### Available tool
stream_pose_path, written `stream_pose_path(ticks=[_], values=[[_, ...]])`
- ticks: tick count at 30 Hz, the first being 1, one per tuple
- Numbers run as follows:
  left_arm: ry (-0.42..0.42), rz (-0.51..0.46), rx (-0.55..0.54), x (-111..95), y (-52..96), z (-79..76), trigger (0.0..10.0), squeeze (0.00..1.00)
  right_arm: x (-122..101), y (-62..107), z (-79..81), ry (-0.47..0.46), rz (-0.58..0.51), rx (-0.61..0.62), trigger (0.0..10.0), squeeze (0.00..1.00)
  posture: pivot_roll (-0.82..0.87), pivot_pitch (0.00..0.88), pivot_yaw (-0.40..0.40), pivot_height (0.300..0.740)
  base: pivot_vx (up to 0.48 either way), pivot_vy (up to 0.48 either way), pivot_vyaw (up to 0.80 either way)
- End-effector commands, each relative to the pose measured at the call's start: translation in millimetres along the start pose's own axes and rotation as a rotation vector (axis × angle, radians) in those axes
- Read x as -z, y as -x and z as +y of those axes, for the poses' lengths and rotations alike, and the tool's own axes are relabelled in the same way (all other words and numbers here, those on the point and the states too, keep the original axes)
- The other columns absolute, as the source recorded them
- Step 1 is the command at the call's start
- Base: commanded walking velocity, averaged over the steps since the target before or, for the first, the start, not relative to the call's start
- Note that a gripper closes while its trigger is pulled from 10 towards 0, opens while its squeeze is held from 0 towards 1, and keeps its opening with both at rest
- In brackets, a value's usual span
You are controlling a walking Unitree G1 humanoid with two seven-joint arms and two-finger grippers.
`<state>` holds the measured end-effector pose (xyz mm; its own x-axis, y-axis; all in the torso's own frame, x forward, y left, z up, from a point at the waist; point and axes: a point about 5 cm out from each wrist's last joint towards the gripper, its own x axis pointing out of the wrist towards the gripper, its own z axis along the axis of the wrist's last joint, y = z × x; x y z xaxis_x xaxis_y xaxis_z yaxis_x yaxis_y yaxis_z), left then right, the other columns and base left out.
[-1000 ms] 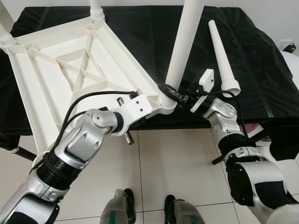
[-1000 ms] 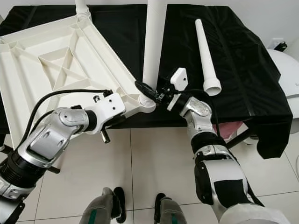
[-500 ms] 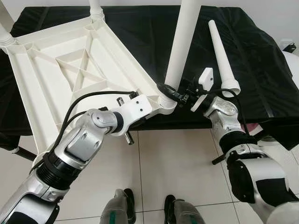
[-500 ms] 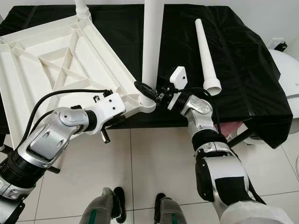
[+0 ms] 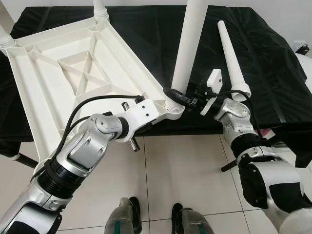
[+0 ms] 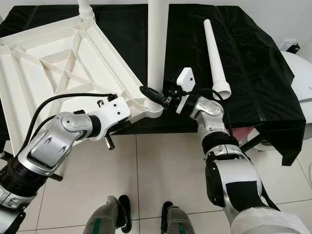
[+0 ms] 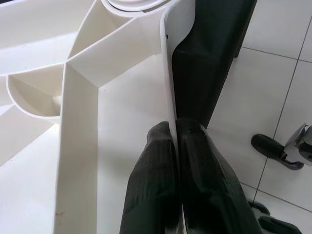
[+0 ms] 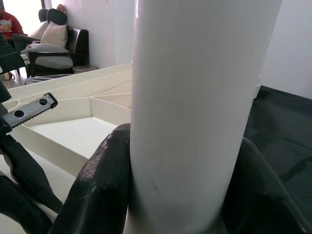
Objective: Building children table
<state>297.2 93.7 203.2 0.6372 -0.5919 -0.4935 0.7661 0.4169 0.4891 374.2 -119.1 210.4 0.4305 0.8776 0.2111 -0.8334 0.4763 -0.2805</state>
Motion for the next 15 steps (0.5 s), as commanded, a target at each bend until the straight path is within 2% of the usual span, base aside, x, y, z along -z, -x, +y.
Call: stream_pose_path(ticks=[1, 15], values=[[-0.069, -0.074, -0.050, -18.1, 10.7, 4.2, 10.0, 0.00, 24.8, 7.5, 12.1, -0.063, 0.105, -0.025, 10.0, 0.00, 0.00, 0.214, -0.007, 0.740, 0.000, 0.000, 0.00], [-0.067, -0.078, -0.051, -19.2, 9.8, 4.1, 10.0, 0.00, 29.6, 16.2, 14.5, -0.093, 0.042, 0.083, 10.0, 0.00, -0.01, 0.207, -0.011, 0.740, 0.000, 0.000, 0.00]])
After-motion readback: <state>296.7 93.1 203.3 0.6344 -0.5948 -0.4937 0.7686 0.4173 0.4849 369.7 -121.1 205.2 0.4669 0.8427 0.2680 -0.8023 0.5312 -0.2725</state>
